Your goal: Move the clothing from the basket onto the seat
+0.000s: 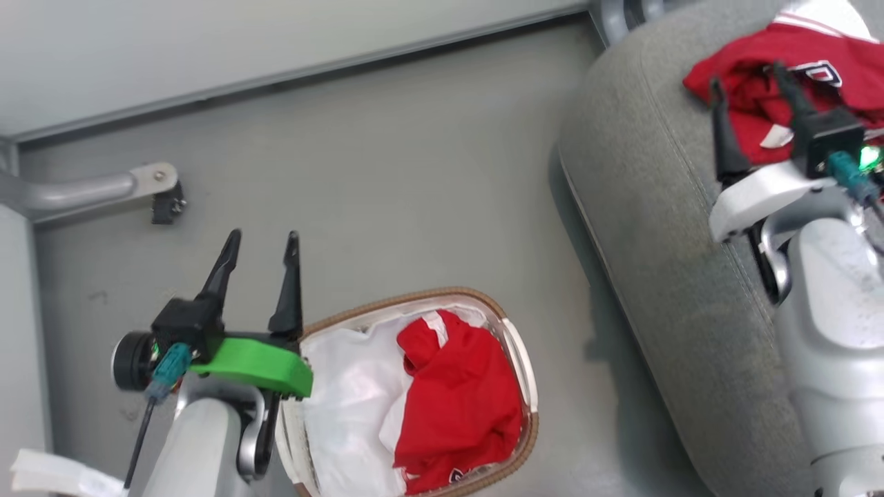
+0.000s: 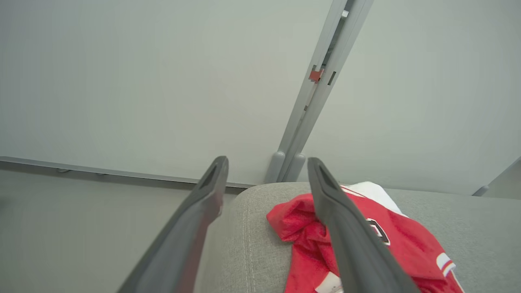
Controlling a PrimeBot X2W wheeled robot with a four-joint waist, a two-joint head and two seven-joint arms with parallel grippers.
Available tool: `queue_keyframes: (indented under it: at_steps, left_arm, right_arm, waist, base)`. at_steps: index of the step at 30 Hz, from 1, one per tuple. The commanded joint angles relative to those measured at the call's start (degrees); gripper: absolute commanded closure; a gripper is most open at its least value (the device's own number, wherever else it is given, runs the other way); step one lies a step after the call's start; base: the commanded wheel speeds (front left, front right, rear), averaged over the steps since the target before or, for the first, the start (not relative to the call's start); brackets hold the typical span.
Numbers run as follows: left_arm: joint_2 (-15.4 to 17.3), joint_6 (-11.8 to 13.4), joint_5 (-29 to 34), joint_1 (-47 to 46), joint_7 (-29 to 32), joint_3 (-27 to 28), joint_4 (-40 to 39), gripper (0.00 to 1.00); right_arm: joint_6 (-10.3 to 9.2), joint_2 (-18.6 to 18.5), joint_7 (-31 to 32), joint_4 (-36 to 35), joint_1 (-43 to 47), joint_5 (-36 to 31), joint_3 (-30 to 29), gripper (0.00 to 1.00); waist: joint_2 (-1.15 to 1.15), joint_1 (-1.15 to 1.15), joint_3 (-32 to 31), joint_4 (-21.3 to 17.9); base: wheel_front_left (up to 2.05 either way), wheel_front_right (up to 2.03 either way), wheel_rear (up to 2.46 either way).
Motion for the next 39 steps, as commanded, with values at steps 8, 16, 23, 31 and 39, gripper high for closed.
queue_keyframes:
  at_steps: [8,16,23,31,39]
  left_arm:
    - [-1.91,-0.87,-0.12,5.89,-0.02,6.72,1.1,0.0]
    - [-2.49,-1.53,-0.09,9.87,-0.02,10.55,1.54,0.0]
    - [-2.62,-1.8,-0.92,13.4,-0.03,11.46,1.65,0.0]
    - [-2.61,-1.22,-1.94,15.96,-0.03,10.29,1.35,0.0]
    - [-2.61,-1.09,-1.96,16.9,-0.03,9.73,0.82,0.0]
  right_arm:
    - [-0.06,3.33,-0.04,-3.87,8.93,4.01,1.54,0.0]
    - [-0.06,5.68,-0.04,-5.81,16.19,6.18,2.41,0.0]
    - [-0.06,5.87,-0.04,-7.46,22.81,11.94,4.15,0.0]
    - [-0.06,5.89,-0.04,-10.19,30.08,14.82,5.75,0.0]
    - [-0.06,5.9,-0.04,-11.7,33.09,14.35,5.43,0.0]
  waist:
    - [0.0,0.0,-7.56,5.4]
    - [0.0,0.0,-10.36,6.7]
    - [0.0,0.0,-12.29,7.84]
    - [0.0,0.0,-13.86,8.44]
    - [0.0,0.0,-14.39,8.11]
  base:
    - [0.0,0.0,0.0]
    - [0.0,0.0,0.0]
    - [0.0,0.0,0.0]
    - [0.0,0.0,0.0]
    - [0.0,0.0,0.0]
